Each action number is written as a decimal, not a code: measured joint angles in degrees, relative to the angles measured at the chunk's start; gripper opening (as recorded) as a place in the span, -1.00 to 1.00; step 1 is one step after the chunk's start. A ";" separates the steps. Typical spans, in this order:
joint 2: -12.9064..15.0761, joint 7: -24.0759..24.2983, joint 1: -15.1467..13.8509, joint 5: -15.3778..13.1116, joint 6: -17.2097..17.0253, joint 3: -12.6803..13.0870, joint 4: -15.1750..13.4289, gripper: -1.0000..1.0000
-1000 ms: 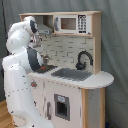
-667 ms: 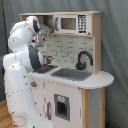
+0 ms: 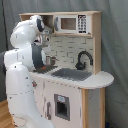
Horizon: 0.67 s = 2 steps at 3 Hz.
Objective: Play with the kitchen
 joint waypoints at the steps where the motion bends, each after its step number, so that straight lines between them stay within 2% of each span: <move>1: 3.96 1.71 0.54 -1.79 1.29 0.14 -5.02 -1.00; 2: 8.34 3.88 1.06 -3.77 3.36 0.54 -10.96 -1.00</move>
